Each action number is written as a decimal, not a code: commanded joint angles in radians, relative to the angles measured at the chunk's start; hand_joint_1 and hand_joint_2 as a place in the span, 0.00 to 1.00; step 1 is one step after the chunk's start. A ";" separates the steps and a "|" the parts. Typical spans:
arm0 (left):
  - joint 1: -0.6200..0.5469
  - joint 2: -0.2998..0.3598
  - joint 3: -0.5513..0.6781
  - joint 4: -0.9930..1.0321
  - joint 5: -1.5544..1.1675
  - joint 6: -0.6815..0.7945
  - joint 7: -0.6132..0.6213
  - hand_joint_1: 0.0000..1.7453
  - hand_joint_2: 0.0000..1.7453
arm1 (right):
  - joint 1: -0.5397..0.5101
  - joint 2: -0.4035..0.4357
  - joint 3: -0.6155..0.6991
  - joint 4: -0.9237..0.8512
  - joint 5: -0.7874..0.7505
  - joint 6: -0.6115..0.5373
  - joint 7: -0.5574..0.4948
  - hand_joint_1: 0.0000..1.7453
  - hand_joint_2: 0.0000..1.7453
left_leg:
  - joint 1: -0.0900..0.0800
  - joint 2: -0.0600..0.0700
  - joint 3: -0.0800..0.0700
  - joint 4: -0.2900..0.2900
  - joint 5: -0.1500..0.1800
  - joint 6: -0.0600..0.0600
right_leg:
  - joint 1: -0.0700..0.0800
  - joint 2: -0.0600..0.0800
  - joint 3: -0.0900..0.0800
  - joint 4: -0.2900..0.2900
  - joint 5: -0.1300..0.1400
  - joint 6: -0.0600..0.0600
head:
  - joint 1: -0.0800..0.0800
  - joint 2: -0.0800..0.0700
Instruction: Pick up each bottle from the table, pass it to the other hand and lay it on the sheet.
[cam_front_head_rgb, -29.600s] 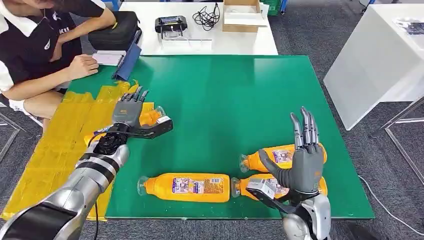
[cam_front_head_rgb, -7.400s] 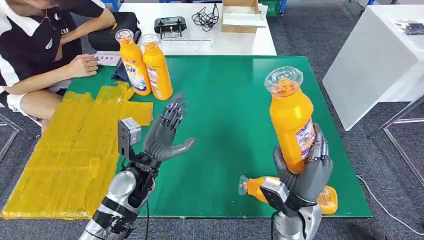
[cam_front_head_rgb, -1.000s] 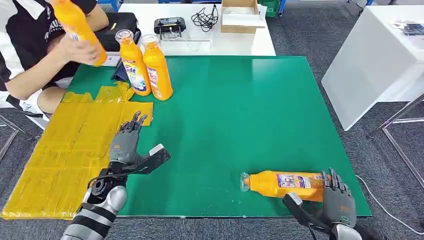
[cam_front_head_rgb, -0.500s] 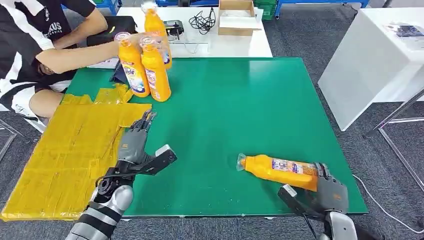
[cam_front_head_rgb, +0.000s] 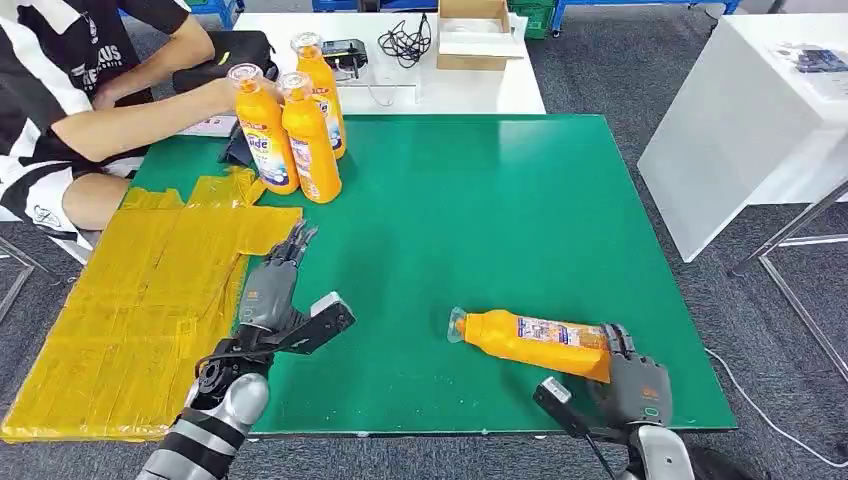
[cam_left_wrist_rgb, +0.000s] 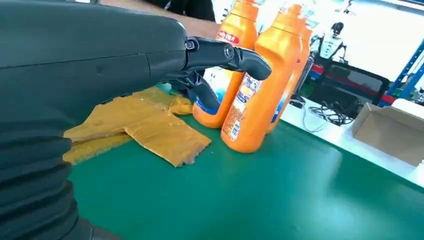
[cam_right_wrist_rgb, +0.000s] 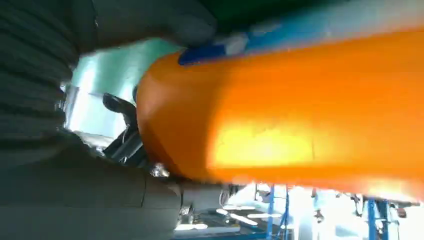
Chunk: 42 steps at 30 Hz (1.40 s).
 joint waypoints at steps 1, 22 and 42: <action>0.020 -0.029 0.021 -0.026 0.102 -0.041 -0.057 0.00 1.00 | 0.019 0.093 -0.049 -0.149 -0.120 -0.099 -0.048 1.00 1.00 | 0.000 0.000 0.000 0.000 -0.001 -0.001 | 0.000 0.001 0.000 0.000 -0.001 0.000 | 0.000 0.000; 0.031 -0.029 -0.037 -0.048 0.611 -0.363 -0.204 0.00 1.00 | -0.050 0.189 -0.027 -0.179 -0.545 -0.180 -0.319 1.00 1.00 | -0.001 0.001 -0.005 0.000 -0.001 -0.001 | -0.001 0.002 -0.005 0.000 -0.001 0.000 | -0.001 0.000; -0.045 -0.055 -0.092 -0.024 0.983 -0.484 -0.210 0.00 1.00 | -0.228 0.258 0.248 0.148 -0.609 -0.137 -0.387 1.00 1.00 | 0.000 0.000 -0.007 0.000 0.000 0.000 | 0.000 0.001 -0.007 0.000 0.000 0.000 | -0.001 0.000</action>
